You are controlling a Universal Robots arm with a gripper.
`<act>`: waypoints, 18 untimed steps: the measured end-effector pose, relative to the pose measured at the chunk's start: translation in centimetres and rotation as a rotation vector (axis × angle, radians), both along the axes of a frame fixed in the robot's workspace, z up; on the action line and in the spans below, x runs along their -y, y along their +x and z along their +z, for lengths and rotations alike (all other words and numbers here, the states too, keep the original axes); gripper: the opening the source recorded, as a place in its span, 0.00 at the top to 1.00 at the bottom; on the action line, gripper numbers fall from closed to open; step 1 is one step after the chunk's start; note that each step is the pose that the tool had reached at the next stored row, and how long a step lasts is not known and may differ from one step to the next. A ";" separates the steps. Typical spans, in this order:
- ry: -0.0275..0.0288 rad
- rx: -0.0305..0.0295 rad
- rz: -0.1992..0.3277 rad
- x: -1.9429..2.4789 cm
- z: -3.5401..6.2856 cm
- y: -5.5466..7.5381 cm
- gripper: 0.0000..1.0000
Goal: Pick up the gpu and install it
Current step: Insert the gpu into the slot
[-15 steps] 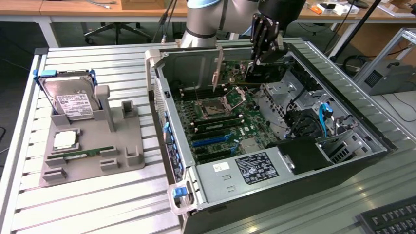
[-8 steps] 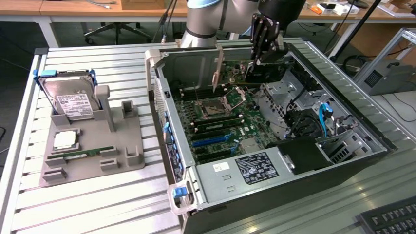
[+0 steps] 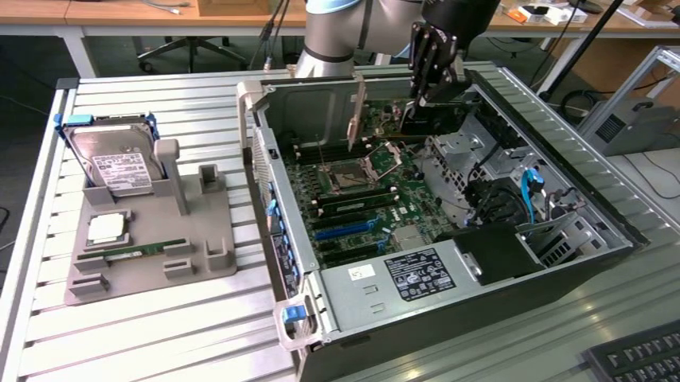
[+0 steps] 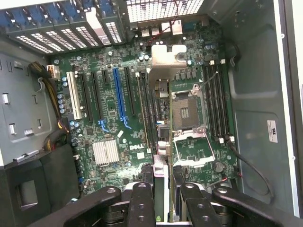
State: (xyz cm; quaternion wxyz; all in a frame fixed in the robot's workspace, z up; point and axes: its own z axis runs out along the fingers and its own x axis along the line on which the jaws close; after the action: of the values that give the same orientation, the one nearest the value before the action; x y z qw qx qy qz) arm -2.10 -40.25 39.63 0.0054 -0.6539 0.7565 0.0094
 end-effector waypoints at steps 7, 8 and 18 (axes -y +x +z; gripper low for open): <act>0.0000 0.0000 0.013 0.00 0.00 0.0 0.74; 0.0000 0.0000 0.015 0.00 0.00 0.0 0.74; 0.0000 0.0000 0.041 0.00 0.00 0.0 0.74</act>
State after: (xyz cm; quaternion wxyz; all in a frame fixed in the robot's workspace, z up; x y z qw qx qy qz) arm -2.10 -40.25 39.63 0.0052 -0.6693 0.7429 0.0095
